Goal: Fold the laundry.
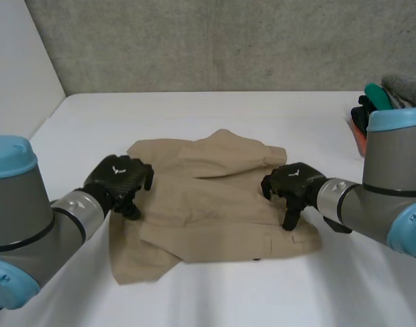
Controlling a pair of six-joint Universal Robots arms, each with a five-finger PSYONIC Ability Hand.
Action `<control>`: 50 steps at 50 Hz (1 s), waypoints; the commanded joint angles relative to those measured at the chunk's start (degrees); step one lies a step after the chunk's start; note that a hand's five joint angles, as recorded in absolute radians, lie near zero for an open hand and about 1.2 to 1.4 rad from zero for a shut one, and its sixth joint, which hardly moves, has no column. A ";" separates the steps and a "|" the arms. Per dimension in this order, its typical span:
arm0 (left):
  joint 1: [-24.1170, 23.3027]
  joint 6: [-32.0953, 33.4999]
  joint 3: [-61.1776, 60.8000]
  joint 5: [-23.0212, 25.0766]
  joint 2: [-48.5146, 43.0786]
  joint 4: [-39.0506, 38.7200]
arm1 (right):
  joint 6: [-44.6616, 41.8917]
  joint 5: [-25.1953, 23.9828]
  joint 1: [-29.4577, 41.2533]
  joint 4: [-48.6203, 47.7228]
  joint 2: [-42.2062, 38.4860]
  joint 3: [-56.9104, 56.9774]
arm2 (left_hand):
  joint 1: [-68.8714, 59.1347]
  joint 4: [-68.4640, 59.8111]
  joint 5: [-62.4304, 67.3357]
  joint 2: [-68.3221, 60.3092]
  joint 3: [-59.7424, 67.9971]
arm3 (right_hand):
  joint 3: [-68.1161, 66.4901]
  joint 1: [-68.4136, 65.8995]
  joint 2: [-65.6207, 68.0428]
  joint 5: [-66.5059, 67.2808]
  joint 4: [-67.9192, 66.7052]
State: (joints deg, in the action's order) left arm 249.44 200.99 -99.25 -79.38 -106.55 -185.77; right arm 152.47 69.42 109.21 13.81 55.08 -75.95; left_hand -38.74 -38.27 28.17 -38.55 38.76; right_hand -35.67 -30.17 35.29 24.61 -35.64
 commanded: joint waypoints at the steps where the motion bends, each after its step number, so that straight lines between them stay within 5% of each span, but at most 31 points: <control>1: 0.87 0.71 -1.20 0.11 -3.05 -1.96 | -0.24 -2.54 0.13 -2.29 -0.15 -3.23 | -3.77 -4.25 4.34 -3.96 3.76 | -6.21 -11.71 6.58 7.26 -6.23; 13: 1.57 2.30 -2.00 0.11 -4.81 -3.54 | -0.16 -2.10 0.48 -10.64 -0.15 -8.33 | -3.61 -4.08 4.17 -3.79 3.59 | -9.72 -15.22 10.09 10.77 -9.75; 18: 1.66 3.53 -1.38 0.11 -5.69 -4.07 | -0.07 -2.01 0.66 -14.42 -0.15 -8.95 | -2.93 -3.40 3.50 -3.12 2.91 | -44.29 -49.79 44.66 45.34 -44.32; 39: 1.49 6.16 -1.12 0.02 -9.73 -7.94 | 0.37 -1.57 0.39 -14.60 1.17 -8.42 | -3.77 -4.24 4.34 -3.95 3.75 | -44.33 -49.83 44.71 45.39 -44.36; 47: 1.66 8.27 -0.50 0.02 -10.70 -8.55 | 0.63 -1.48 0.31 -14.51 1.87 -8.86 | -14.18 -14.66 14.75 -14.37 14.17 | -44.33 -49.83 44.71 45.39 -44.36; 50: 1.66 8.27 -0.06 0.02 -10.79 -9.52 | 0.63 -1.48 0.22 -14.51 1.96 -9.12 | -27.29 -27.76 27.86 -27.47 27.27 | -44.33 -49.83 44.71 45.39 -44.36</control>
State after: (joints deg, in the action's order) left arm 251.06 208.95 -100.02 -79.36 -117.10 -194.08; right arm 153.09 67.92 109.53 -0.73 56.89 -84.68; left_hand -45.01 -44.55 34.32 -44.63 44.47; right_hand -67.88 -54.72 67.35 57.00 -68.02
